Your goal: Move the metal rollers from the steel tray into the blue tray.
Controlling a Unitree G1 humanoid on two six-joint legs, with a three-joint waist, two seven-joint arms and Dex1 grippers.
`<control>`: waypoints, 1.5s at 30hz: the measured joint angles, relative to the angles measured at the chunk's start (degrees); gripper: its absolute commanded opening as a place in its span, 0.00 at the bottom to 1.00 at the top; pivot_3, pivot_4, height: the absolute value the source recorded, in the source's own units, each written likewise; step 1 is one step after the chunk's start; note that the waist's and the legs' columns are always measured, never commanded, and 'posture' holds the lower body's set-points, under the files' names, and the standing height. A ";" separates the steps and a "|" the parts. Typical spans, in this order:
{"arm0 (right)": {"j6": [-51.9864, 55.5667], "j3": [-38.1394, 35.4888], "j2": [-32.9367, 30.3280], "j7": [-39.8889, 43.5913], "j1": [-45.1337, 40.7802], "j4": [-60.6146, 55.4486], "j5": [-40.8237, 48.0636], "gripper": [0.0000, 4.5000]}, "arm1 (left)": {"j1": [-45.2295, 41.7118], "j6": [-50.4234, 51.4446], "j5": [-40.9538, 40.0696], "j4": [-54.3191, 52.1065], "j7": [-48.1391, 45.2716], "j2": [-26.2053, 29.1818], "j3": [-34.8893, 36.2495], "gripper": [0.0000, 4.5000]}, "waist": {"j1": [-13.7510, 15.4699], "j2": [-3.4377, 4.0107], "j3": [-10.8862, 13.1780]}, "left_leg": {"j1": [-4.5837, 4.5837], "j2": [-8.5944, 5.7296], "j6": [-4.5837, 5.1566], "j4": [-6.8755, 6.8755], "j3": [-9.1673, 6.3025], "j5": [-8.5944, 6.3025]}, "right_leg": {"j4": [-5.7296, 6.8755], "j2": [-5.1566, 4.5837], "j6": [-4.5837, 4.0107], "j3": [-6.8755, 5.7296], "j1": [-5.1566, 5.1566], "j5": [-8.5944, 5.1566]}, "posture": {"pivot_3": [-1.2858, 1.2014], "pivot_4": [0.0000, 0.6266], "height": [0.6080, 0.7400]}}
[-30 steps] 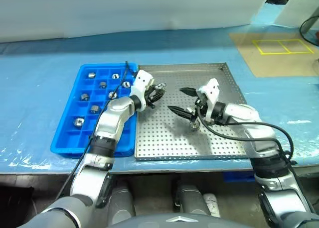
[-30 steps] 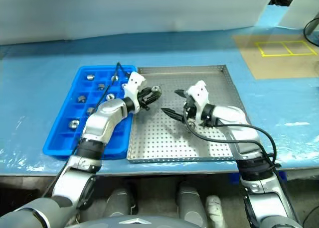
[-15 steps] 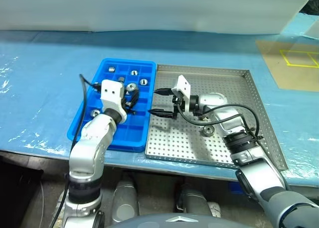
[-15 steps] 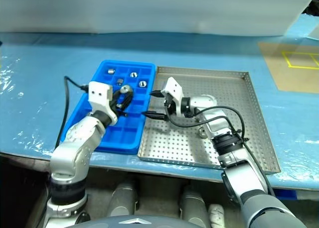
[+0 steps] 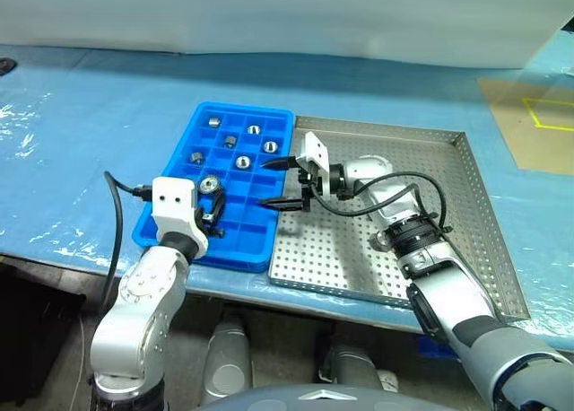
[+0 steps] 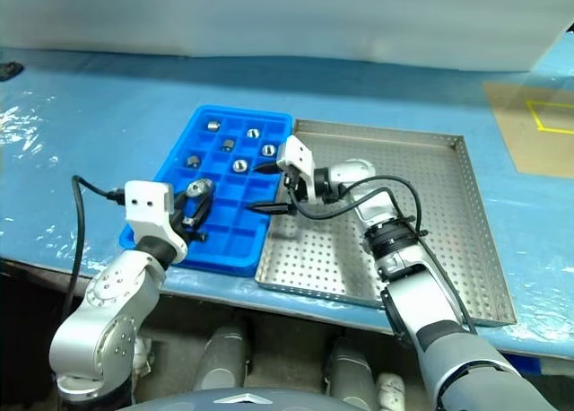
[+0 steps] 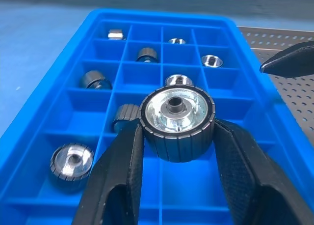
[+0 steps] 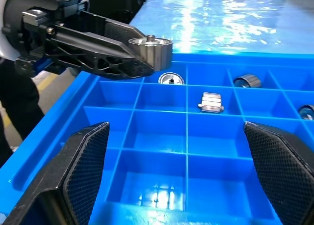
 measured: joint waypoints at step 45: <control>19.85 -8.62 -14.52 -19.75 23.76 -32.19 -3.61 1.00 | -28.17 -16.31 -7.58 39.50 -25.37 7.04 -9.19 0.99 | -6.43 0.06 -0.02 | 0.31 -0.04 -0.55 -0.02 0.00 0.35 | 0.17 0.25 0.13 0.37 0.05 0.13 | 0.42 0.24 1.00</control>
